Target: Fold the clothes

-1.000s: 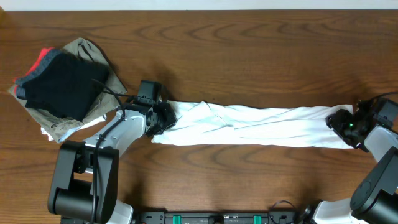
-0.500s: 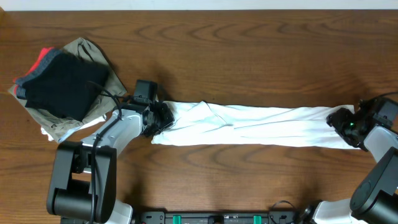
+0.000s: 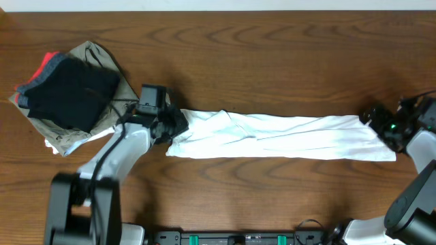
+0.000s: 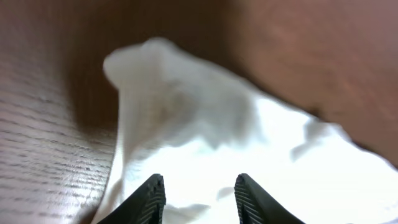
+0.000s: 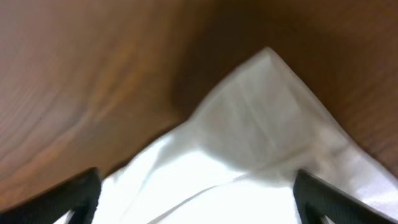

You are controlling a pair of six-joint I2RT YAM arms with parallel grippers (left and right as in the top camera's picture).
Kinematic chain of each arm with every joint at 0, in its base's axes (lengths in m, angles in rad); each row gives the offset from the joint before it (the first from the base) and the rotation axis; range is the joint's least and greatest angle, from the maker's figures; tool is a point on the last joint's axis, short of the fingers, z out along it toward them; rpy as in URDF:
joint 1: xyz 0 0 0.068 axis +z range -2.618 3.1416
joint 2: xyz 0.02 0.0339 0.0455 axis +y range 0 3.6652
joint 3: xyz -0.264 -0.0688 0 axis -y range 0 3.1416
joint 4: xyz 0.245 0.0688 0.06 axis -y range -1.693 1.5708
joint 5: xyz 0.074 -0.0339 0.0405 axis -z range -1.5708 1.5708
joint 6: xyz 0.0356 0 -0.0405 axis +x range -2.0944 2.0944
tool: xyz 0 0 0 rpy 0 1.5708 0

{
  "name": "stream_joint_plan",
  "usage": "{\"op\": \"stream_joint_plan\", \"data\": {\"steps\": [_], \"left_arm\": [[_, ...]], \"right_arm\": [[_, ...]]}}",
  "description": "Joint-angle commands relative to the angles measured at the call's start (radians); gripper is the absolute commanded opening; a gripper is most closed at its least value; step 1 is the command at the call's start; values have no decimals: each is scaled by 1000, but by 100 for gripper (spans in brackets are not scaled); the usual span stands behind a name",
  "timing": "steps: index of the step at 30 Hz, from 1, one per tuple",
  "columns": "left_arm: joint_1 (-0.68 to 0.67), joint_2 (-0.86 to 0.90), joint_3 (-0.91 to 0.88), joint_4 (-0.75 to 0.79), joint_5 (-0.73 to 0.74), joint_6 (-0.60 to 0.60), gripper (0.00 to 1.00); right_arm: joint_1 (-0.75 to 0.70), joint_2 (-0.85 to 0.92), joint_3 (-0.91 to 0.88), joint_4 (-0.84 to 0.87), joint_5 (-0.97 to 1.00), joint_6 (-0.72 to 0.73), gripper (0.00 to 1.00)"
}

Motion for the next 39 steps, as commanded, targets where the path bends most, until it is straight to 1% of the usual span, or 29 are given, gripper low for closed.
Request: {"op": "stream_joint_plan", "data": {"steps": [1, 5, 10, 12, 18, 25, 29, 32, 39], "left_arm": [[8, -95, -4, -23, -34, 45, 41], [14, -144, -4, -67, -34, 44, 42], [13, -148, -4, -126, -34, 44, 43], [13, -148, -4, -140, -34, 45, 43], [13, -148, -5, -147, -34, 44, 43], [13, -148, -5, -147, -33, 41, 43], [13, -148, -5, -147, -33, 41, 43], [13, -148, -5, -147, -34, 41, 44], [13, -148, -5, -147, -34, 41, 43]], "right_arm": [[-29, -53, 71, -47, -24, -85, 99], [-84, -55, 90, -136, 1, -189, 99], [-160, -37, 89, -247, 125, -401, 99], [-187, -27, 89, -264, 136, -470, 99], [-218, 27, 89, -252, 121, -497, 99], [-192, 148, 89, -222, 116, -497, 99], [-169, 179, 89, -186, 79, -497, 99], [-148, 188, 89, -179, 71, -497, 94], [-107, 190, 89, -177, 31, -497, 75]]}}
